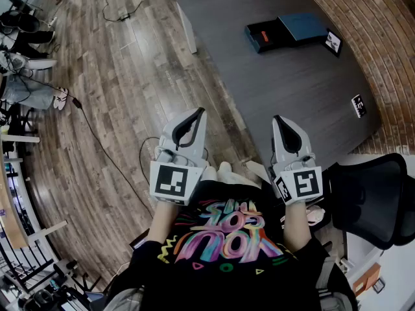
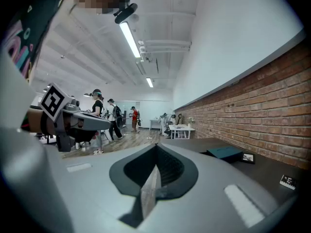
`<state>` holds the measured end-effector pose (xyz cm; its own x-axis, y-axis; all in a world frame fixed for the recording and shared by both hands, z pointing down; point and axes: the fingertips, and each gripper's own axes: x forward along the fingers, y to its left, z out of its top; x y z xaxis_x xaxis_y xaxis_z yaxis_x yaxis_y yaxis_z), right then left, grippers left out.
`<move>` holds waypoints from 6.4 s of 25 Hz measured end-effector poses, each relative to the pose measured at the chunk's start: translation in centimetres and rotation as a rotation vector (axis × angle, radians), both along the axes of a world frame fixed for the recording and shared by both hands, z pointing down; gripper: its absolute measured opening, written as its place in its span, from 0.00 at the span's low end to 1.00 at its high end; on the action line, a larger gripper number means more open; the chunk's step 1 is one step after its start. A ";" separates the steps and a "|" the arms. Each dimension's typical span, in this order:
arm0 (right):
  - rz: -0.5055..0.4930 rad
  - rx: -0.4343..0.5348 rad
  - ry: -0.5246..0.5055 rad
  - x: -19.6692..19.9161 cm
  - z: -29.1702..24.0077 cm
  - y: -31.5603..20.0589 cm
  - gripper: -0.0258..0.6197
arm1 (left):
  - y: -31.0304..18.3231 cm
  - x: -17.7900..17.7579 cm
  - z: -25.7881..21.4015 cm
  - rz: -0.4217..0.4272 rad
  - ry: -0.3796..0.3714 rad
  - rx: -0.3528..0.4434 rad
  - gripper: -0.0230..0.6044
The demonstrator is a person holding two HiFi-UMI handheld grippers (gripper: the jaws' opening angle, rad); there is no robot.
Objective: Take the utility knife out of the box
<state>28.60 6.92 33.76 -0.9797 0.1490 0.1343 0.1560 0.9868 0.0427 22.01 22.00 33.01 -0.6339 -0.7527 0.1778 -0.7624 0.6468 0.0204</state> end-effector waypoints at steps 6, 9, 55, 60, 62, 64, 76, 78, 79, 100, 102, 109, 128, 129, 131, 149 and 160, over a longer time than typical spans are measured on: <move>-0.027 0.024 0.001 1.0 0.4 -0.4 0.04 | -0.7 1.0 -0.2 -0.021 -0.025 -0.013 0.04; -0.055 0.023 -0.003 1.3 0.7 -0.2 0.04 | -0.8 1.7 0.1 -0.039 -0.026 -0.019 0.04; 0.053 0.081 0.062 -27.8 2.2 10.2 0.04 | 9.9 -28.8 2.0 0.067 0.024 0.002 0.04; 0.071 0.093 0.078 -28.6 2.6 9.5 0.04 | 9.4 -29.7 2.6 0.078 0.039 -0.003 0.04; 0.075 0.093 0.085 -29.0 2.9 9.2 0.04 | 9.1 -30.1 2.8 0.083 0.041 -0.003 0.04; 0.081 0.091 0.088 -29.4 3.0 8.8 0.04 | 8.6 -30.7 2.9 0.090 0.042 -0.003 0.04; 0.154 0.075 0.098 -35.7 4.0 2.1 0.04 | 0.6 -38.2 2.9 0.183 0.031 -0.024 0.04; 0.170 0.080 0.105 -36.9 4.0 -0.1 0.04 | -2.1 -39.9 2.4 0.212 0.023 -0.025 0.04; 0.184 0.080 0.105 -37.5 4.0 -1.4 0.04 | -3.5 -40.7 2.1 0.230 0.018 -0.027 0.04; 0.673 -0.014 0.112 -31.8 4.4 -19.9 0.04 | -27.7 -39.8 1.5 0.769 -0.041 -0.101 0.04; 0.716 -0.023 0.124 -30.7 4.7 -20.2 0.04 | -28.8 -39.0 1.7 0.826 -0.039 -0.107 0.04; 0.881 -0.046 0.149 -29.1 5.0 -20.2 0.04 | -32.4 -37.2 2.5 1.031 -0.021 -0.107 0.04; 1.263 -0.123 0.108 -26.0 4.4 -20.5 0.04 | -38.7 -32.8 5.0 1.431 -0.088 -0.161 0.04; 1.268 -0.126 0.108 -25.9 4.4 -20.3 0.04 | -38.7 -32.6 5.1 1.438 -0.091 -0.167 0.04; 1.273 -0.133 0.107 -25.8 4.6 -19.9 0.04 | -38.7 -32.3 5.4 1.449 -0.096 -0.174 0.04; 1.281 -0.173 0.036 -25.5 5.9 -18.8 0.04 | -38.4 -29.1 10.2 1.582 -0.222 -0.369 0.09; 1.277 -0.203 0.015 -25.5 6.7 -18.6 0.04 | -38.0 -27.5 14.3 1.707 -0.294 -0.512 0.18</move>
<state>3.12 -11.65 40.49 -0.4410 -0.8669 0.2323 -0.8975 0.4249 -0.1182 -5.51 -16.05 47.36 0.6469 -0.4521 0.6141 -0.4651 -0.8721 -0.1520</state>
